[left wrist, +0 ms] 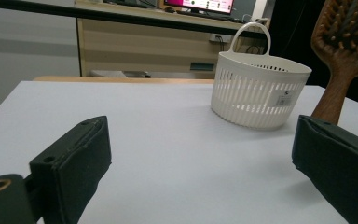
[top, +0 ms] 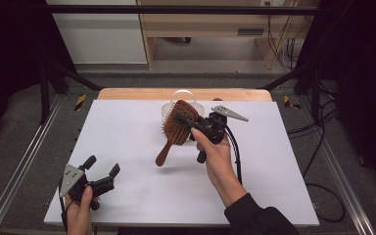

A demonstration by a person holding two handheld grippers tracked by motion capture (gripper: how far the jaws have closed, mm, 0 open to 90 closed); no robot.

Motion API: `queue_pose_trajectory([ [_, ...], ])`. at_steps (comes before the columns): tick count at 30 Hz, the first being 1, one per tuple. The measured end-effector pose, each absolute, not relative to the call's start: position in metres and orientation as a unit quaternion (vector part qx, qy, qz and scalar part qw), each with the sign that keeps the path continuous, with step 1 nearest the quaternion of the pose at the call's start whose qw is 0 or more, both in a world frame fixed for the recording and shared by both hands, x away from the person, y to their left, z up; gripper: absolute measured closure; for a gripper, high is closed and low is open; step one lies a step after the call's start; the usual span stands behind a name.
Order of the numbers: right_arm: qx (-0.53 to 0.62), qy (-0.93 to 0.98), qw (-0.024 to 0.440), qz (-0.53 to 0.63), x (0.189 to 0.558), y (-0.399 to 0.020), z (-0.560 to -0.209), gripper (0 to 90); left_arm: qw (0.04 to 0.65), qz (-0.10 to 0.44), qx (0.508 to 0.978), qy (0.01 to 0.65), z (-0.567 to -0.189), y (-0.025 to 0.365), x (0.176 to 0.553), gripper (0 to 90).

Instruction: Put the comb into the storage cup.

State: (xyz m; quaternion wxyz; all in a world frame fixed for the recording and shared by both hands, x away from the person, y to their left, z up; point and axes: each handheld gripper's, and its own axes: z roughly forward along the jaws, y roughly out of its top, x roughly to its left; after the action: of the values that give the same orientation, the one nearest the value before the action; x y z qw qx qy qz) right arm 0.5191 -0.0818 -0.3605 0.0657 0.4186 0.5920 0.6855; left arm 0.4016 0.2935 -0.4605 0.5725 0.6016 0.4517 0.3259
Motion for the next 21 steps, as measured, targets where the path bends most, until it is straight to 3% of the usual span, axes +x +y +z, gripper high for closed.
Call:
queue_pose_trajectory([
  [21, 0.425, 0.581, 0.08, 0.69, 0.529, -0.087, -0.334, 51.7, 0.573, 0.346, 0.601, 0.437, -0.463, 0.299, 0.403, 3.6],
])
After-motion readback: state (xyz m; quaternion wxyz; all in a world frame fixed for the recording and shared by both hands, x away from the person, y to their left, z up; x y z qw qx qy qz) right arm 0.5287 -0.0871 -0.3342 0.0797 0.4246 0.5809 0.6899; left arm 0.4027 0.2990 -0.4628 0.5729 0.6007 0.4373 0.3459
